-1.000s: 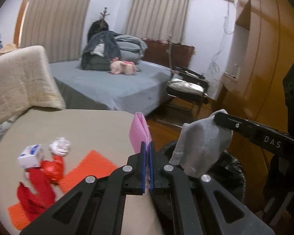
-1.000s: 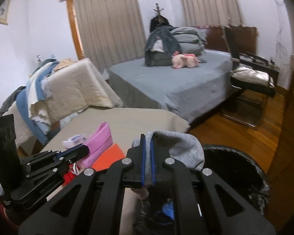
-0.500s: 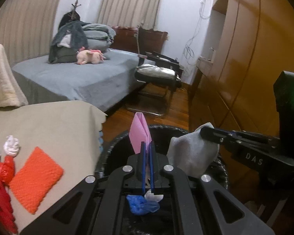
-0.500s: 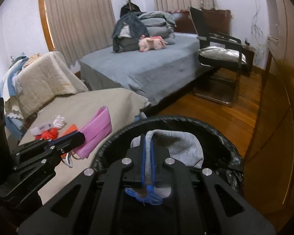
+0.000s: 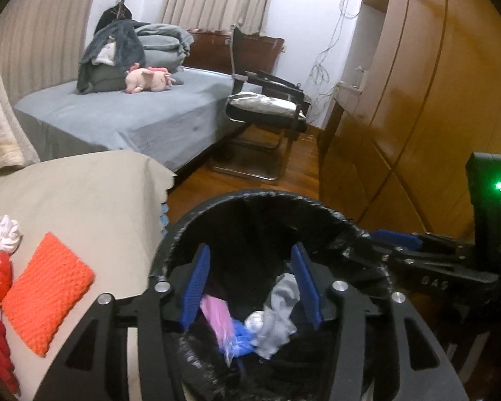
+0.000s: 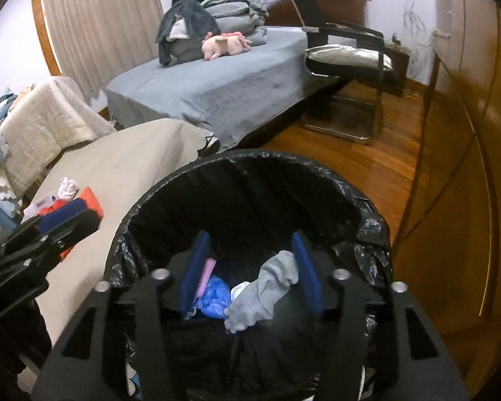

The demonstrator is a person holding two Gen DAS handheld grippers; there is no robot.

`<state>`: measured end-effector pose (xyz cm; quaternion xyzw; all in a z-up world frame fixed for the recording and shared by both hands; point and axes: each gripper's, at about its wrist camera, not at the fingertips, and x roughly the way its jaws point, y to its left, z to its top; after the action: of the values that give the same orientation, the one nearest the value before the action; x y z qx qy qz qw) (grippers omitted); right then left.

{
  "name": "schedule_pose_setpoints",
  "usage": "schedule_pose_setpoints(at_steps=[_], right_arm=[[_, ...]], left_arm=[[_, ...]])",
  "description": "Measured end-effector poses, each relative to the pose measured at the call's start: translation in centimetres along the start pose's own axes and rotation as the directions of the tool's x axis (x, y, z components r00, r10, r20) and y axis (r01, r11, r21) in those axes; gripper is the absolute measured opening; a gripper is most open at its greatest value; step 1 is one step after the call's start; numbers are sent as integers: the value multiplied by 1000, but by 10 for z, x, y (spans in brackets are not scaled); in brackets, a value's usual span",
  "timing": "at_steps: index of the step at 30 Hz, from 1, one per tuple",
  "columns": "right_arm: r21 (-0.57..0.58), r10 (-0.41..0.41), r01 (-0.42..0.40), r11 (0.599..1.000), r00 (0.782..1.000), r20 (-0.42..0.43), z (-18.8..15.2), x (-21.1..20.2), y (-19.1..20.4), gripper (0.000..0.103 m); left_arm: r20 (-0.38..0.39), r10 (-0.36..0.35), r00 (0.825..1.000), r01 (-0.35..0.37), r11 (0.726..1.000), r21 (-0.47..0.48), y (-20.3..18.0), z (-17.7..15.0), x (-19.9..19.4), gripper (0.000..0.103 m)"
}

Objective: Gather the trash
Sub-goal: 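Return both grippers to the trash pile on the table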

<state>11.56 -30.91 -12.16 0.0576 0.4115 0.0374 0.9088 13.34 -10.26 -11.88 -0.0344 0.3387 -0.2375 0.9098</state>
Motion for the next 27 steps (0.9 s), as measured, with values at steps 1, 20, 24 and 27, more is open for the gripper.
schedule_pose_setpoints(at_steps=[1, 20, 24, 27], right_arm=[[6, -2, 2, 1000, 1000, 10, -1, -1, 1, 71], [-182, 185, -156, 971, 970, 155, 24, 4, 144, 95], [-238, 218, -178, 955, 963, 156, 20, 14, 180, 95], [-256, 248, -206, 945, 958, 142, 18, 22, 203, 95]], left_arm=[[8, 19, 1000, -19, 1000, 1, 2, -2, -4, 60], [114, 403, 908, -381, 908, -172, 122, -32, -120, 88], [102, 466, 879, -440, 874, -204, 147, -42, -137, 88], [90, 507, 857, -479, 849, -222, 163, -51, -147, 88]])
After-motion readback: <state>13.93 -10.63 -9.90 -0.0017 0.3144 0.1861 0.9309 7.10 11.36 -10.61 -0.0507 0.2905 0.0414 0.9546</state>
